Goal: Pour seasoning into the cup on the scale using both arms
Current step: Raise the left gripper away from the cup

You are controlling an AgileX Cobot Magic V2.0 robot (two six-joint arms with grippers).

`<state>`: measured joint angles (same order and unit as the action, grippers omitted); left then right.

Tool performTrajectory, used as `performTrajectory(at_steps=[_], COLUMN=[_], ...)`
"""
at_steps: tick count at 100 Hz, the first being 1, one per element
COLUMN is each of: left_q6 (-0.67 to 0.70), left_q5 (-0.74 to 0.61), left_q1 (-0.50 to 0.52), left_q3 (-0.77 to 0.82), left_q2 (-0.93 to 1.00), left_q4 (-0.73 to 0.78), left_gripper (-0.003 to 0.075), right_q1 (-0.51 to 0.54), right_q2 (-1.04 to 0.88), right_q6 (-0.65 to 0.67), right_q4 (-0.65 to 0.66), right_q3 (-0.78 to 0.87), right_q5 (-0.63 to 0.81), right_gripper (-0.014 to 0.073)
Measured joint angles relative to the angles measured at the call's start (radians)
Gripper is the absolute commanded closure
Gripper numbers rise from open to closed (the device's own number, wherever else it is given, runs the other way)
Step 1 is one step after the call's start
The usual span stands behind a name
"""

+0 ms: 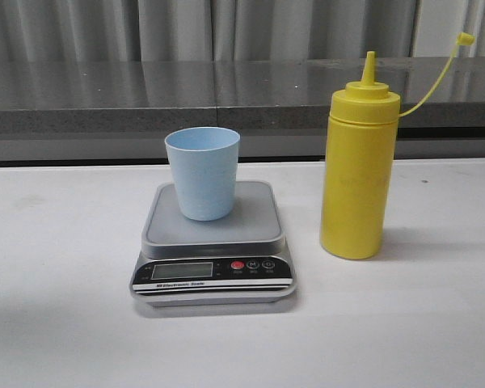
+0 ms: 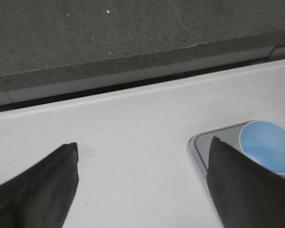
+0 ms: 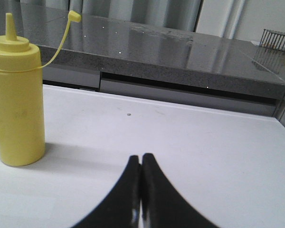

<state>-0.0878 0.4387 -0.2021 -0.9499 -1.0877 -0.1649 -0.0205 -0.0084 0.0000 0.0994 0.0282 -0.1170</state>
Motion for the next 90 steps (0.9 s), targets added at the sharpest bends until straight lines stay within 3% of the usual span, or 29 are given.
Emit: performTrajectory(at_steps=[48, 90], left_q6=[0.000, 0.000], left_q5=[-0.199, -0.176], left_q1=[0.018, 0.018], left_q3=[0.448, 0.614], left_q2=[0.561, 0.710], left_q4=[0.052, 0.056], left_gripper=[0.0182, 0.0183], right_q1=[0.000, 0.000], right_q2=[0.000, 0.000], right_q6=[0.000, 0.000], right_q4=[0.000, 0.000], right_q3=[0.000, 0.000], right_q5=[0.000, 0.000], right_gripper=[0.0660, 0.0660])
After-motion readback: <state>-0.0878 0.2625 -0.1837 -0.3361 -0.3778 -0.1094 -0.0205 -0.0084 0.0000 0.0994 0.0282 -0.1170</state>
